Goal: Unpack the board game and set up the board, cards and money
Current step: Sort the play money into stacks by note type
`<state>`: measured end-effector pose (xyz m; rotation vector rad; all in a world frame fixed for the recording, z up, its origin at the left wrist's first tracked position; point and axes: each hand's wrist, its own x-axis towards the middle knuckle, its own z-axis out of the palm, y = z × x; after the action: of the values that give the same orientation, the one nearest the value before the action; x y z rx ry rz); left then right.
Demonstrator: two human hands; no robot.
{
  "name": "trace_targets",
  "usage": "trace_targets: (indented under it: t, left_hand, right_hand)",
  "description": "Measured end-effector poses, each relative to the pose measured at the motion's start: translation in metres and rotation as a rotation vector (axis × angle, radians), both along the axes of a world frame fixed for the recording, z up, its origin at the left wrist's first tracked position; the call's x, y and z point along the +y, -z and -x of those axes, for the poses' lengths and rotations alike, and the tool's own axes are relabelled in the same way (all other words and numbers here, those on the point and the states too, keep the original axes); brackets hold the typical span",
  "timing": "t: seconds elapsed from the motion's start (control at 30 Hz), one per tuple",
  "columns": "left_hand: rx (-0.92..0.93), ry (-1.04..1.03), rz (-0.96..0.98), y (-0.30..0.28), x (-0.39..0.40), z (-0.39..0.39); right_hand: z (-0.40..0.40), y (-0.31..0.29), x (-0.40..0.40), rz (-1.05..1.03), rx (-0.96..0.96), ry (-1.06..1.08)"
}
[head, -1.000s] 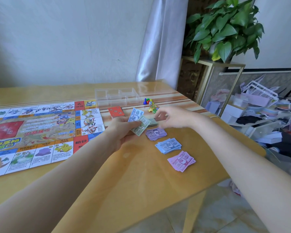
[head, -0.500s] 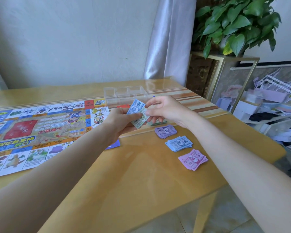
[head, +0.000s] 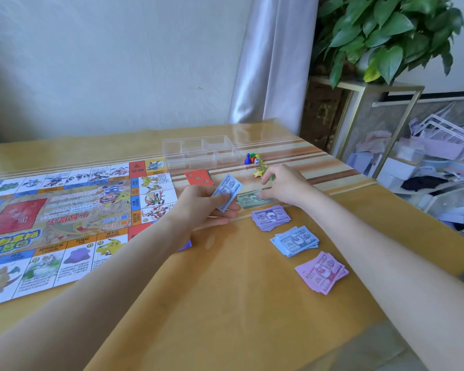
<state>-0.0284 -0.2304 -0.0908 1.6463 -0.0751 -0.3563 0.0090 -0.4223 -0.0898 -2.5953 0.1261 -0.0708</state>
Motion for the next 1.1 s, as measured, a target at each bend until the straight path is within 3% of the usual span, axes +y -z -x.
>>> trace_targets:
  t: [0.1,0.2,0.33,0.53,0.6,0.7,0.77,0.9,1.1]
  left_hand:
    - [-0.017,0.023,-0.010,-0.002,0.002,0.004]
    - [-0.022,0.096,-0.048,-0.006,-0.001,0.010]
    - [-0.074,0.237,-0.139,-0.012,-0.017,0.023]
    - [-0.162,0.242,-0.200,-0.007,-0.034,0.038]
    - [-0.268,0.249,-0.363,-0.002,-0.037,0.042]
    - [-0.496,0.299,-0.691,0.000,-0.045,0.048]
    - [-0.548,0.298,-0.783,0.000,-0.051,0.053]
    - [-0.599,0.310,-0.873,0.008,-0.055,0.051]
    - [-0.615,0.308,-0.868,0.012,-0.056,0.046]
  right_hand:
    - [0.008,-0.016,0.001,-0.254,-0.065,-0.040]
    - [0.029,-0.037,0.001,-0.485,0.035,-0.196]
    - [0.050,-0.047,0.000,-0.406,0.099,-0.364]
    - [0.075,-0.045,-0.031,-0.461,0.186,-0.295]
    - [0.083,-0.039,-0.041,-0.494,0.198,-0.259]
    - [0.089,-0.026,-0.044,-0.452,0.205,-0.221]
    - [0.091,-0.019,-0.045,-0.361,0.201,-0.207]
    - [0.094,-0.022,-0.055,-0.175,0.125,-0.227]
    - [0.095,-0.021,-0.051,0.049,0.309,-0.370]
